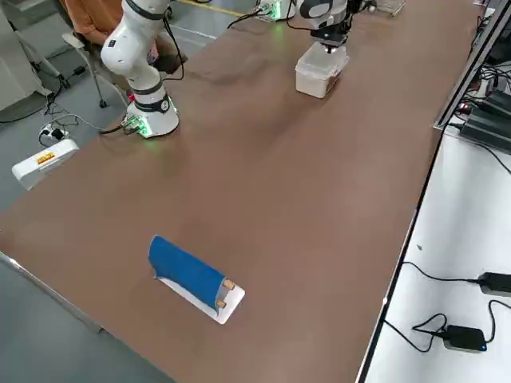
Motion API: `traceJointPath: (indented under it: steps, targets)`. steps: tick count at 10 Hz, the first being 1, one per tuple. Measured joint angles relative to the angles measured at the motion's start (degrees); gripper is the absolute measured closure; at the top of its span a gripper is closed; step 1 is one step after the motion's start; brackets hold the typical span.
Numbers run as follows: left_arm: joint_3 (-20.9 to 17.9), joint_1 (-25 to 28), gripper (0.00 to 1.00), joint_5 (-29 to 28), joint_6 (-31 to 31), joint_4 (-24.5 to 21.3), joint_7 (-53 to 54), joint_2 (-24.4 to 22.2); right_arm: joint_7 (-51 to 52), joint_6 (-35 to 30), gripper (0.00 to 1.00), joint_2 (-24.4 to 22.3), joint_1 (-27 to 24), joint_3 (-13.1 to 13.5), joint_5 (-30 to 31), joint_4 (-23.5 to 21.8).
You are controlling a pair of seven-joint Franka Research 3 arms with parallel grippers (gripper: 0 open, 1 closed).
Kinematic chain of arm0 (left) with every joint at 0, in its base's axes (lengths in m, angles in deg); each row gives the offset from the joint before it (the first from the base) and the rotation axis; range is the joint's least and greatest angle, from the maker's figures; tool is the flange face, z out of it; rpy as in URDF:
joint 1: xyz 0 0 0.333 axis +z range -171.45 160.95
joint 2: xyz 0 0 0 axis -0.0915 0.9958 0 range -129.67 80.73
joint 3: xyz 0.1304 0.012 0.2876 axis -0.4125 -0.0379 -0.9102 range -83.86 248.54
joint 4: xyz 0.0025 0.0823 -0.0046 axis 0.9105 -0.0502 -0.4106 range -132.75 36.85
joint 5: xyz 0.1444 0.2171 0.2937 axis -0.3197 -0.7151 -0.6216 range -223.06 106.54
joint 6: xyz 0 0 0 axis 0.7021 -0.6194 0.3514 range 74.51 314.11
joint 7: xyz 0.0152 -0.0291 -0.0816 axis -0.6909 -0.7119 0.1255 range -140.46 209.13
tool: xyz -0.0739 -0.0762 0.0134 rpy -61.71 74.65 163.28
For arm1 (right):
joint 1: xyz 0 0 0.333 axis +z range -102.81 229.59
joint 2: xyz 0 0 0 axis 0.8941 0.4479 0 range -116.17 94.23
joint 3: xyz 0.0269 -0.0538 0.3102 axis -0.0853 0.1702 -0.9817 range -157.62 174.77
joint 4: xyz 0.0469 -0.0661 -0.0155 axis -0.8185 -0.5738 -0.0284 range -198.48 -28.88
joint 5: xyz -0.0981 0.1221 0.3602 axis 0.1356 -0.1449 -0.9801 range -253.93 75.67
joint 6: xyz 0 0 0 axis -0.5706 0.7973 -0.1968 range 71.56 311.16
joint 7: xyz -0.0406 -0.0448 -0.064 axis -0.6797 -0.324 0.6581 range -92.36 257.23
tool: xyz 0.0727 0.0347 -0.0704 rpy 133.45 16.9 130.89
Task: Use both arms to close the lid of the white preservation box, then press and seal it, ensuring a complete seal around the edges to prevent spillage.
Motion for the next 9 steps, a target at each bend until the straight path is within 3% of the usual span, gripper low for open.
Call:
traceJointPath:
  steps: [2, 4, 7, 9]
  targets:
    - [0.77, 0.15, 0.99, 0.00, -4.07, 3.83, -3.56, -1.94, 0.16, -2.65, 0.99, -0.04, -0.79, 0.03, 0.06, 1.12]
    - [2.06, -2.24, 0.99, 0.00, -4.24, 5.46, -7.98, -1.34, 3.37, -9.26, 0.99, -1.45, -2.89, -0.16, 0.03, 2.51]
    - [2.26, -6.31, 0.99, 0.00, -4.13, 9.49, -13.14, 1.82, 12.52, -18.88, 0.99, -5.49, -9.40, -1.34, -1.34, 2.60]
    - [2.22, -9.13, 0.99, -0.01, -4.13, 14.48, -17.02, 6.13, 20.68, -20.83, 0.99, -6.81, -15.38, -2.89, -4.37, -0.41]
